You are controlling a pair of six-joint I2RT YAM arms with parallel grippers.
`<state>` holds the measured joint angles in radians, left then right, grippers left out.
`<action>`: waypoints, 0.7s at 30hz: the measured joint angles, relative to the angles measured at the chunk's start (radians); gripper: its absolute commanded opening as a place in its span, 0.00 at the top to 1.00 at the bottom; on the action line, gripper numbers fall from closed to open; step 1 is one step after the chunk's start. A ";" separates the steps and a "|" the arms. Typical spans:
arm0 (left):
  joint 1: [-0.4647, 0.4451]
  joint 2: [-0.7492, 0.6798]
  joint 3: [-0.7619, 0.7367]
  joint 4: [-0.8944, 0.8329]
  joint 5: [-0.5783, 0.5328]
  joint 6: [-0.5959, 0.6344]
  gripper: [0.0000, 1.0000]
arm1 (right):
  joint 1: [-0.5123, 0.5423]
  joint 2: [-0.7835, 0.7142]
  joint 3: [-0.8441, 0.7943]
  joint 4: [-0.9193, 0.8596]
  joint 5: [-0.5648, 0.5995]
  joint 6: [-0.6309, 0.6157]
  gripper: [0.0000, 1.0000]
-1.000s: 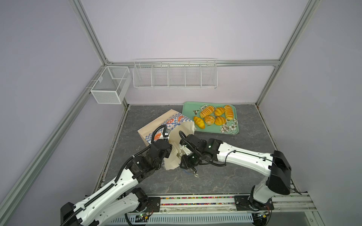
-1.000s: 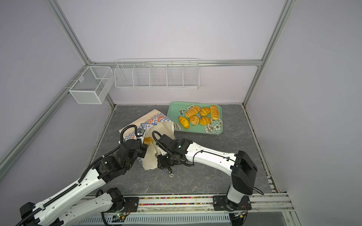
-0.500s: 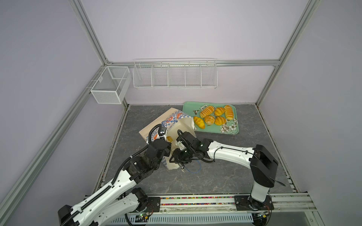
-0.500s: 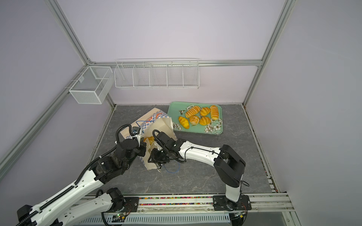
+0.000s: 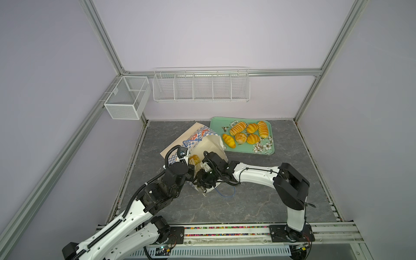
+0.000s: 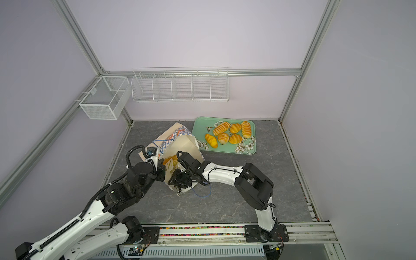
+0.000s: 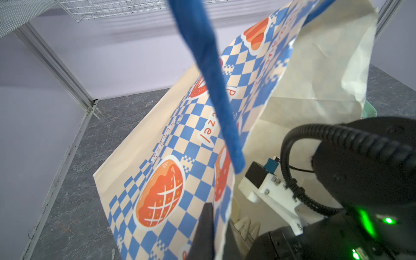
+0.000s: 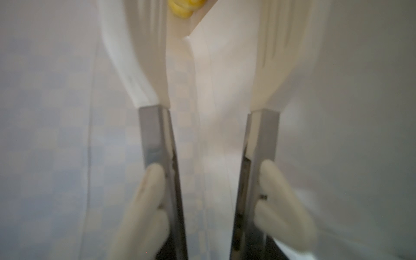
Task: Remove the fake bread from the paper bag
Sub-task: 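Grip the ridged yellow bread with the right tongs and lift it out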
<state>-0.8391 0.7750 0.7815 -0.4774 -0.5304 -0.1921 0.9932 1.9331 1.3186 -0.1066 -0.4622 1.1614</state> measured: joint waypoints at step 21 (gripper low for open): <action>-0.002 0.011 -0.002 0.010 -0.003 0.006 1.00 | -0.051 -0.035 0.055 -0.141 0.075 -0.167 0.93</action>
<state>-0.8413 0.7864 0.7792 -0.4679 -0.5335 -0.1856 0.9421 1.8980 1.3739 -0.2474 -0.3870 0.9947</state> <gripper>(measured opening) 0.047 0.216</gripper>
